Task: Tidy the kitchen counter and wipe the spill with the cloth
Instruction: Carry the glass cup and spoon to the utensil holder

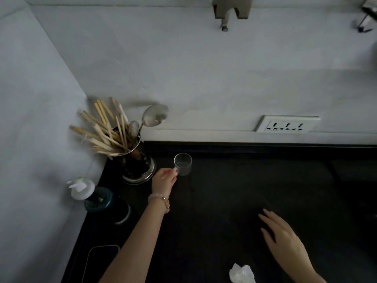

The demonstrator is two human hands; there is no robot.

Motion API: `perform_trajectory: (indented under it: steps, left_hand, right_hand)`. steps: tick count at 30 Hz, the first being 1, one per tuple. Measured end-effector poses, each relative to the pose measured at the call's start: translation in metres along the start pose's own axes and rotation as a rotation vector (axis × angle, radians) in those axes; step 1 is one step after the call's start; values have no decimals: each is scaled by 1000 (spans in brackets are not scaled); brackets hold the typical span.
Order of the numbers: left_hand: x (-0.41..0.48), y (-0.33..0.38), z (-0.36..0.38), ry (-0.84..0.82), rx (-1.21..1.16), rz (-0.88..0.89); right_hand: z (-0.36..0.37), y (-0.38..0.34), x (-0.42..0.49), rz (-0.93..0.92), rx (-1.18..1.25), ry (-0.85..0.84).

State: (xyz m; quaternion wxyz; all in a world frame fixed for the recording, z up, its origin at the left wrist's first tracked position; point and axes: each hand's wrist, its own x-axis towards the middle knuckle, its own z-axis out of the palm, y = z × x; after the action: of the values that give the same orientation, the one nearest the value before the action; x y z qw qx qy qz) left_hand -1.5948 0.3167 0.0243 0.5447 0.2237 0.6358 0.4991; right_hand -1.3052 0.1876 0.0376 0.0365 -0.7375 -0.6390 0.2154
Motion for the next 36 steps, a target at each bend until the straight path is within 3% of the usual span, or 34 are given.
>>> perform_trajectory:
  steps: [24, 36]
  left_hand:
    - [16, -4, 9, 68, 235, 99]
    - [-109, -38, -37, -39, 653, 194]
  right_hand:
    - [24, 21, -2, -116, 19, 81]
    - [24, 24, -4, -125, -5, 78]
